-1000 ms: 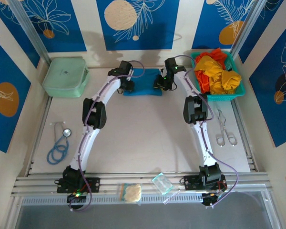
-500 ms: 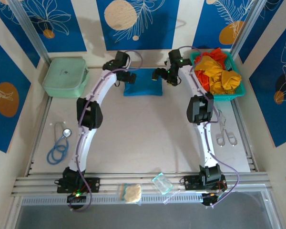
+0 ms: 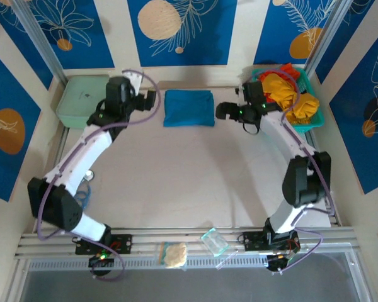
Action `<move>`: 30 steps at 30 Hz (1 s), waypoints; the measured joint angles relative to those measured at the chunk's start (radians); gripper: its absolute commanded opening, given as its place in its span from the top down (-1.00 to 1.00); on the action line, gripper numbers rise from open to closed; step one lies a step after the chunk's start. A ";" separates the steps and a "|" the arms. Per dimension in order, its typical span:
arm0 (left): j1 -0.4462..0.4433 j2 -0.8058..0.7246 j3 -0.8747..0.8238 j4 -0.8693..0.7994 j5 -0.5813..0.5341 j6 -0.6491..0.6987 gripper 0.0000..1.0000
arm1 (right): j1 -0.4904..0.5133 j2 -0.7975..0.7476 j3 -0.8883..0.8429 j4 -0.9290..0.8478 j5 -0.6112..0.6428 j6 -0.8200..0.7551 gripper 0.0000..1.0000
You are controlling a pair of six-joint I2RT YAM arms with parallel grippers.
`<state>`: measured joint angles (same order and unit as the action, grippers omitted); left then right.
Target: Fold and stack the t-shirts
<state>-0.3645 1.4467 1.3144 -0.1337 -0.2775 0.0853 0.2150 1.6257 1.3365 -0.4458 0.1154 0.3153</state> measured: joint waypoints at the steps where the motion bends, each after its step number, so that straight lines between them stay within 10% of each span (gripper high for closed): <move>1: 0.000 -0.033 -0.081 0.046 -0.015 0.008 -0.99 | -0.003 -0.040 -0.077 0.055 0.013 -0.010 -0.98; 11: 0.051 -0.243 -0.718 0.404 -0.198 0.049 -0.99 | -0.082 -0.344 -0.692 0.584 0.098 -0.143 -0.98; 17: 0.114 -0.119 -0.911 0.710 -0.222 0.051 -0.98 | -0.128 -0.344 -0.966 0.947 0.078 -0.230 -0.98; 25: 0.162 0.062 -0.940 0.922 -0.126 0.031 -0.98 | -0.181 -0.121 -1.054 1.342 -0.004 -0.241 -0.98; 30: 0.270 0.100 -0.939 1.002 0.046 -0.011 -0.98 | -0.228 -0.098 -0.961 1.279 -0.080 -0.229 -0.98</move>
<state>-0.0944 1.5467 0.3756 0.8684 -0.2314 0.0746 -0.0132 1.5280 0.3759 0.8333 0.0353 0.0868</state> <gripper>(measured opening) 0.992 0.990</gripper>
